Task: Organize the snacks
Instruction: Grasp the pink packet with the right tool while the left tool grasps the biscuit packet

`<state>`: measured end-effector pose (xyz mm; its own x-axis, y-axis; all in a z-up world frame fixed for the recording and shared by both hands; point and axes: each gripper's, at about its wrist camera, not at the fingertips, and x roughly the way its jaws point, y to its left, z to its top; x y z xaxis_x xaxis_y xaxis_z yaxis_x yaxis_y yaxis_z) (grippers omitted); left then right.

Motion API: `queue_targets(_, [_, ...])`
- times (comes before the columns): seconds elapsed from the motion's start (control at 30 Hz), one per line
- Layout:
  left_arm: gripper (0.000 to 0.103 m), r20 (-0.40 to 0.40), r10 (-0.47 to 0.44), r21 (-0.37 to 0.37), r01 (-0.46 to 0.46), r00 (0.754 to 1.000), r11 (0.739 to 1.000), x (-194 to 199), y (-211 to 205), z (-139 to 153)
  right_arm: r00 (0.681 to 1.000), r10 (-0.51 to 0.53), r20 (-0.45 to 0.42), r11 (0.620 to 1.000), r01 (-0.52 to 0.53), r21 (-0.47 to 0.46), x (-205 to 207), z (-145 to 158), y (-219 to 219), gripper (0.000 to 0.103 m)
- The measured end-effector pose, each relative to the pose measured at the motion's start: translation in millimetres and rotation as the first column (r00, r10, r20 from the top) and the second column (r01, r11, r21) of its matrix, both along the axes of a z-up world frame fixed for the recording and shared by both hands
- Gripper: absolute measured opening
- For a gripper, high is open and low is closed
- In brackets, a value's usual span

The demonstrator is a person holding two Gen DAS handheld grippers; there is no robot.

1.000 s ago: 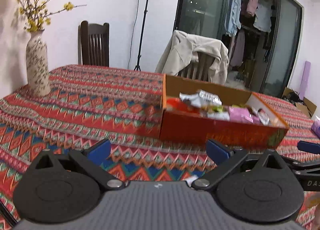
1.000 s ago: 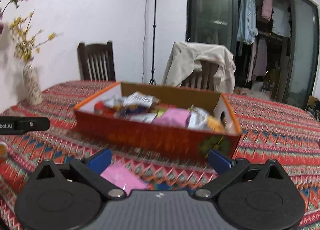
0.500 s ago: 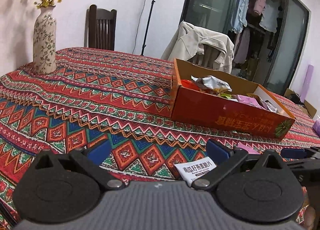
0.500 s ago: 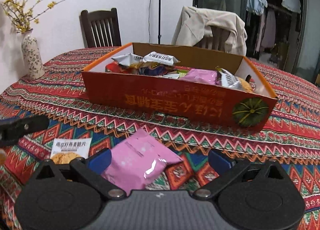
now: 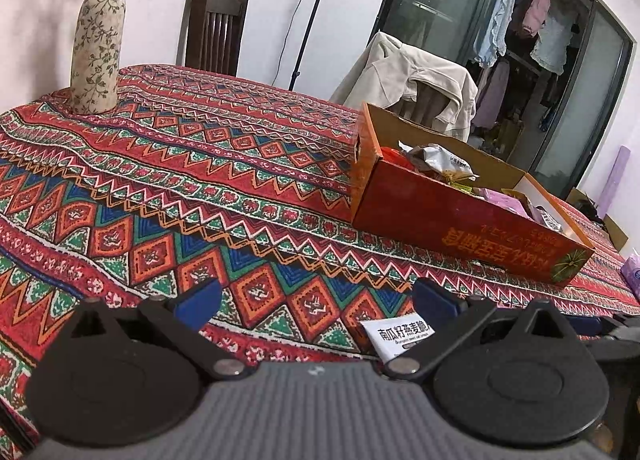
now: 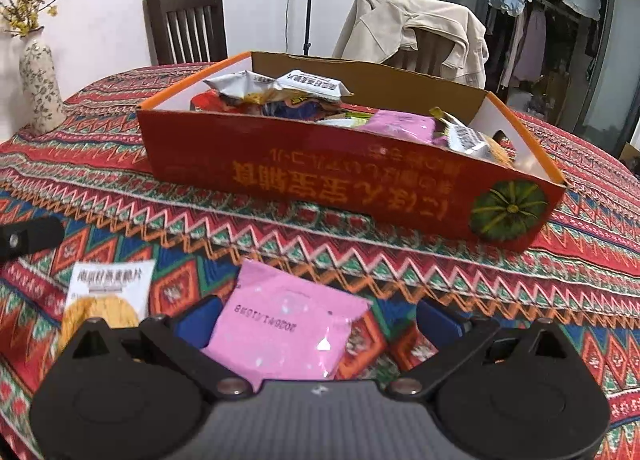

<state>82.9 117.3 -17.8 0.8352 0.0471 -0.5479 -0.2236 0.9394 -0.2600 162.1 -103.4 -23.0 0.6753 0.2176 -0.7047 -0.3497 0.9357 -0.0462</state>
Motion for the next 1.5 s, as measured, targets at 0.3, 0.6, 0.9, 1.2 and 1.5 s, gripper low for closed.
queue_targets(0.3, [0.103, -0.029, 0.014, 0.060, -0.013, 0.999, 0.998, 4, -8, -2, 0.992, 0.128, -0.006, 0.989, -0.127, 0.078, -12, 0, -27, 0.079])
queue_targets(0.6, [0.103, -0.074, 0.014, 0.128, -0.005, 0.997, 0.992, 0, -42, 7, 0.994, 0.071, 0.086, 0.976, -0.087, 0.202, -20, 5, -54, 0.060])
queue_targets(0.9, [0.103, -0.168, 0.033, 0.163, -0.006, 0.985, 0.987, 19, -93, -9, 0.992, -0.071, 0.109, 0.967, 0.042, 0.249, -17, 6, -79, 0.060])
queue_targets(1.2, [0.102, -0.169, 0.106, 0.254, -0.061, 0.980, 0.965, 22, -107, -16, 0.991, -0.043, 0.124, 0.967, 0.010, 0.254, -23, 7, -78, 0.060])
queue_targets(1.5, [0.060, -0.123, 0.055, 0.211, -0.028, 0.991, 0.977, 8, -102, -10, 0.993, -0.038, 0.113, 0.967, 0.008, 0.256, -22, 6, -77, 0.060])
